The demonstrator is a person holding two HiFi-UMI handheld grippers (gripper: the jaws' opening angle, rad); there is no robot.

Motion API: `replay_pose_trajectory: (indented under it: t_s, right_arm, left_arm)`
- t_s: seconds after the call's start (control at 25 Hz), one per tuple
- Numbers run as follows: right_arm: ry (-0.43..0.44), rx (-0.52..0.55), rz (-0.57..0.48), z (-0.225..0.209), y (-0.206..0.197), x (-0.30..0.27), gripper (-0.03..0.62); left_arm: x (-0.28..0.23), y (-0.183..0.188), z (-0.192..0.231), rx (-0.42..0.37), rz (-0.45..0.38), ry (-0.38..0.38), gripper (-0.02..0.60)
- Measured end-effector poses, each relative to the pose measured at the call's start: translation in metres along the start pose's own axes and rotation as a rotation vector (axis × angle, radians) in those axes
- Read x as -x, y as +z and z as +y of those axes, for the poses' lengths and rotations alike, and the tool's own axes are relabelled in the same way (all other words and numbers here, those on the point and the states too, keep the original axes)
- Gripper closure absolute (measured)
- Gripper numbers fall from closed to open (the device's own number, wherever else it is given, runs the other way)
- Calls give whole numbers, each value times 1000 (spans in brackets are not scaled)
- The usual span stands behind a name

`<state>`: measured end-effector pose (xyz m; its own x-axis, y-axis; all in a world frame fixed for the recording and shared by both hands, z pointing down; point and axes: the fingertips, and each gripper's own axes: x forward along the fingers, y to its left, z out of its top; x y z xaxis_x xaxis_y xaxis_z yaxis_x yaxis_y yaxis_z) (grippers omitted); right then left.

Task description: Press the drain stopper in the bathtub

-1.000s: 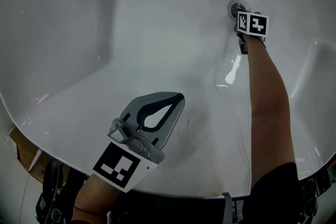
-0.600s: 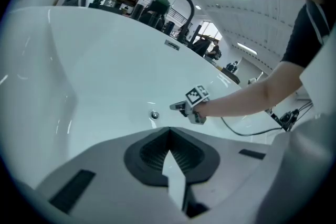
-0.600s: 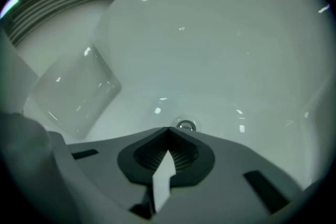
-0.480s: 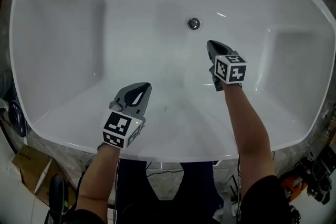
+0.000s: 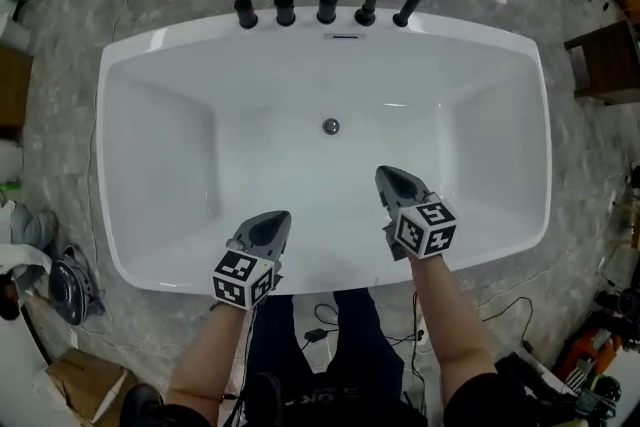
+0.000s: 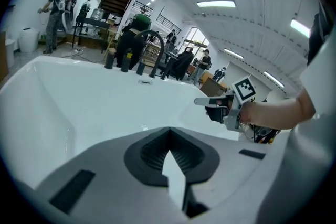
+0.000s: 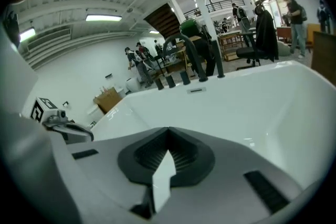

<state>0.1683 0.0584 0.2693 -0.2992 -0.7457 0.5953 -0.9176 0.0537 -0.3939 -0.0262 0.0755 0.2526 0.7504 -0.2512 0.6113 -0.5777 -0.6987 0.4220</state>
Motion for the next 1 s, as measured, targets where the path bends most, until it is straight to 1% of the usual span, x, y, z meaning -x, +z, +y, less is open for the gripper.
replay_pose_trajectory:
  t_s: [0.2,0.28,0.4,0.48,0.56,0.68,0.84,0.92,1.0]
  right_arm:
    - [40,-9,-78,51,35,53,583]
    - [63,-10,-109,71,47,68,582]
    - [104,-7,-151,100,63,87,582]
    - [124,22,-198,113,85,95,582]
    - [132,63,-243,127,99,103,583]
    - [149,98,-294,150,111,129,583]
    - [198,89,-349,157,131,181,583]
    - [214,94,-365,163,131,200,583]
    - [217,115,-365,181,128,209,583]
  left_arm:
    - [31,33,-32,2,-10,-58,575]
    - [43,48,-43,-13,-22,-83,575]
    - [64,71,-53,-64,-35,-89,575]
    - [72,98,-56,-116,-71,-89,575]
    - [80,116,-59,-160,-109,-91,575]
    - [101,132,-76,-202,-141,-96,575]
    - [116,152,-131,-227,-164,-112,575]
    - [123,151,-151,-229,-174,-131,575]
    - [136,149,-155,-225,-188,-148,575]
